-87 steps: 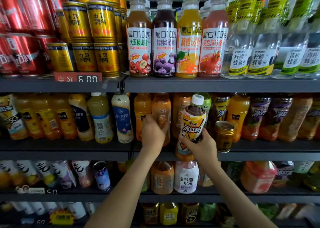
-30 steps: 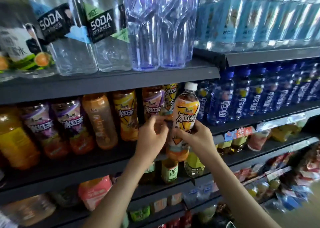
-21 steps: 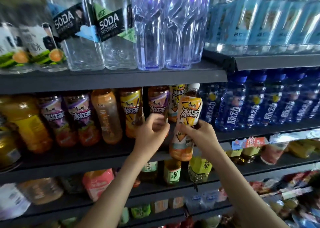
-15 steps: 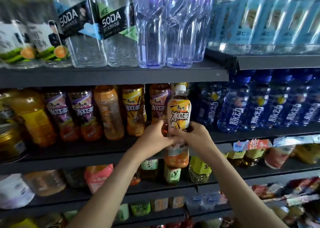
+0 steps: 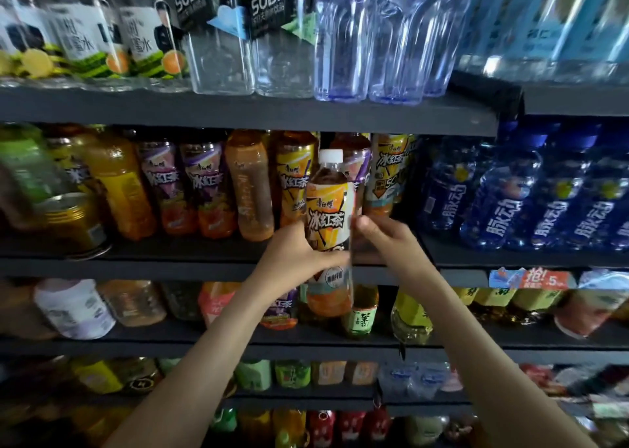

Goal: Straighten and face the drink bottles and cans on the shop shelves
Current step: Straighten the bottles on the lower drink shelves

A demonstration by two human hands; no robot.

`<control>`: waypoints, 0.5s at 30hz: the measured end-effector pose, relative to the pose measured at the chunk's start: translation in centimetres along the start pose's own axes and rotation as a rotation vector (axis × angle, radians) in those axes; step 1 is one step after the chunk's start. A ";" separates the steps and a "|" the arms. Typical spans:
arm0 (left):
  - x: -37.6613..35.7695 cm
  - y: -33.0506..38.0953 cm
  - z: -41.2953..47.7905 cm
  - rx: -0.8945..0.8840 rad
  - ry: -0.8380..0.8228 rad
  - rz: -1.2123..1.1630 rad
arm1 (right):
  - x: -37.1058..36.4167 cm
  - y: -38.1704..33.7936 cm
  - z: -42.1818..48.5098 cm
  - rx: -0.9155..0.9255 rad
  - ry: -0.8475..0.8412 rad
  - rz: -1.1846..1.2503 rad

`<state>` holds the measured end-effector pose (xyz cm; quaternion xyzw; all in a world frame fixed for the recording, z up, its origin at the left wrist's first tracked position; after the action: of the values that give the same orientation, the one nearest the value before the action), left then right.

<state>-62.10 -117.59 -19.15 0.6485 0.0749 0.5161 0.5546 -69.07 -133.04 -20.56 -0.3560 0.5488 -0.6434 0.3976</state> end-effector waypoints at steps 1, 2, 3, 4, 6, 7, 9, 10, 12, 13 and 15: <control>0.3 -0.4 0.0 0.035 0.014 -0.046 | 0.6 0.2 0.7 0.032 0.089 -0.012; 0.7 -0.7 0.1 0.064 0.028 -0.082 | 1.2 0.6 1.5 0.053 0.192 -0.063; 1.1 -1.0 0.2 0.085 0.047 -0.102 | 1.5 1.0 2.4 0.061 0.279 -0.117; 1.4 -1.2 0.3 0.097 0.074 -0.108 | 1.4 1.2 3.1 0.053 0.331 -0.155; 2.0 -1.5 0.3 0.124 0.140 -0.079 | 0.4 1.4 4.4 0.038 0.331 -0.207; 2.3 -1.7 0.3 0.137 0.170 -0.052 | -0.3 1.3 5.0 0.045 0.316 -0.235; 2.6 -1.7 0.1 0.156 0.216 -0.009 | -1.4 1.1 6.0 0.058 0.300 -0.261; 2.6 -1.7 0.1 0.158 0.236 0.003 | -1.8 1.0 6.4 0.059 0.303 -0.288; 2.4 -1.7 0.1 0.155 0.265 0.023 | -2.2 0.9 6.9 0.075 0.326 -0.379; 2.2 -1.6 0.0 0.152 0.273 0.027 | -2.2 0.9 6.9 0.097 0.340 -0.406; 1.8 -1.6 0.0 0.136 0.280 0.024 | -1.8 1.0 6.4 0.137 0.363 -0.423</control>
<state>-60.52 -115.79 -19.40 0.6072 0.1784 0.6016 0.4874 -62.42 -134.19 -20.69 -0.3138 0.4799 -0.8008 0.1730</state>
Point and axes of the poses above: each hand's wrist, its own z-axis towards the middle knuckle, its own x-axis out of the back of the hand, y = z × x, the point moved 3 cm from there along z, towards the middle knuckle, and after that the axes turned 7 degrees about z, right-handed, at the moved point
